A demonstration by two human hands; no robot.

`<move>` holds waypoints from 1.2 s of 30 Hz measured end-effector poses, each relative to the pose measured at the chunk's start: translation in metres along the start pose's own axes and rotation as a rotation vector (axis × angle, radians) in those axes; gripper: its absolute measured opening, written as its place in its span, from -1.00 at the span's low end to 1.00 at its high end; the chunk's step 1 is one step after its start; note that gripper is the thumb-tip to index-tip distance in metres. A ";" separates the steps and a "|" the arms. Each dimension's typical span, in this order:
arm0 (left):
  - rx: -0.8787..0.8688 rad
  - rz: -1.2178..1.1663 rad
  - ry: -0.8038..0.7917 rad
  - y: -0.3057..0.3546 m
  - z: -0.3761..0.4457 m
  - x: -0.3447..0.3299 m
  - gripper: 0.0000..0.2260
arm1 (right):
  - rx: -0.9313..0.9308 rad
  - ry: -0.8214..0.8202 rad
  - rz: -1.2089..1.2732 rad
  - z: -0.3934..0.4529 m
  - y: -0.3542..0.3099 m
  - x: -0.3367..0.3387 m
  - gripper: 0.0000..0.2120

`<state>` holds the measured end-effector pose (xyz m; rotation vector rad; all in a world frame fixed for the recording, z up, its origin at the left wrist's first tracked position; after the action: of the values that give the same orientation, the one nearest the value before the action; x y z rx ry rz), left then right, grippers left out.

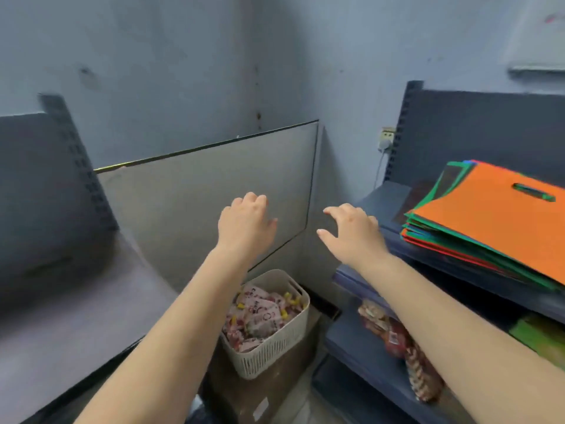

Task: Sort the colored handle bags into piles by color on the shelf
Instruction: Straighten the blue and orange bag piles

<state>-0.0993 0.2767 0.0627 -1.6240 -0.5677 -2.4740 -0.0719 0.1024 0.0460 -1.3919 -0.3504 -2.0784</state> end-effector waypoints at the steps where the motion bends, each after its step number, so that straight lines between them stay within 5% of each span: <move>1: -0.060 -0.045 -0.026 0.032 0.004 -0.009 -0.66 | -0.055 0.002 -0.039 -0.009 0.025 0.010 -0.55; 8: -0.435 -0.199 -0.187 0.222 -0.004 -0.059 -0.67 | -0.430 0.000 -0.242 -0.096 0.160 0.074 -0.57; 15: -0.674 -0.206 -0.306 0.327 -0.033 -0.097 -0.62 | -0.740 -0.030 -0.262 -0.175 0.231 0.107 -0.53; 24: -0.802 -0.173 -0.307 0.371 -0.051 -0.137 -0.61 | -1.113 0.003 -0.030 -0.236 0.289 0.092 -0.60; 31: -0.956 -0.253 -0.328 0.383 -0.061 -0.141 -0.56 | -1.190 0.289 -0.111 -0.253 0.308 0.119 -0.54; 36: -0.903 -0.378 -0.352 0.384 -0.052 -0.142 -0.61 | -1.185 0.236 -0.089 -0.256 0.317 0.123 -0.66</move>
<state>0.0325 -0.1102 0.0081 -2.4772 0.3423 -2.9528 -0.1005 -0.3215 0.0160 -1.6613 1.1106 -2.5812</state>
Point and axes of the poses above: each hand's wrist, its own z-axis towards the middle knuckle, its own x-axis out of the back of the hand, y = z × x, the point moved 8 cm from there along z, towards the middle knuckle, and after that the axes turned 15 degrees about x, right-handed, at the moved point
